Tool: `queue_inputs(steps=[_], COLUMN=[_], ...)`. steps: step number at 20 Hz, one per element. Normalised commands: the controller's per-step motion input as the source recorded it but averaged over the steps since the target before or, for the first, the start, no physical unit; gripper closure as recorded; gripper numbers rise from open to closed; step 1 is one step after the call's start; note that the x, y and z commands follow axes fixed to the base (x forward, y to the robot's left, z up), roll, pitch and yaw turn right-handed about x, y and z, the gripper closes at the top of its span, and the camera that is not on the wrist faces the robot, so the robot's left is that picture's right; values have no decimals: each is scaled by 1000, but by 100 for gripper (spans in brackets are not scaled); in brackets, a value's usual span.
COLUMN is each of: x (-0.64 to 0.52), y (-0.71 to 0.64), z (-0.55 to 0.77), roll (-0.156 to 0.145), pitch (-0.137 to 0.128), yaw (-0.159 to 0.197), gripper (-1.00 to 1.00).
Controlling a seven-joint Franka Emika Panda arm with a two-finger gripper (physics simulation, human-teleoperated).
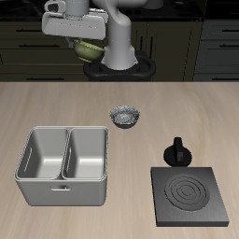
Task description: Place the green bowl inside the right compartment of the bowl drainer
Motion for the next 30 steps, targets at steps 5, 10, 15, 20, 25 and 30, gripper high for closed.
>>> queue_inputs(steps=[5, 10, 15, 20, 25, 30], x=[309, 305, 324, 369, 399, 421], y=[-311, -254, -132, 96, 23, -34], z=[-37, 93, 245, 186, 42, -54], roll=[-39, -27, -6, 42, 20, 26], pitch=[12, -6, -23, -14, 23, 17], yaw=[6, -7, -47, -8, -12, 8], gripper=[100, 100, 100, 100, 100, 100])
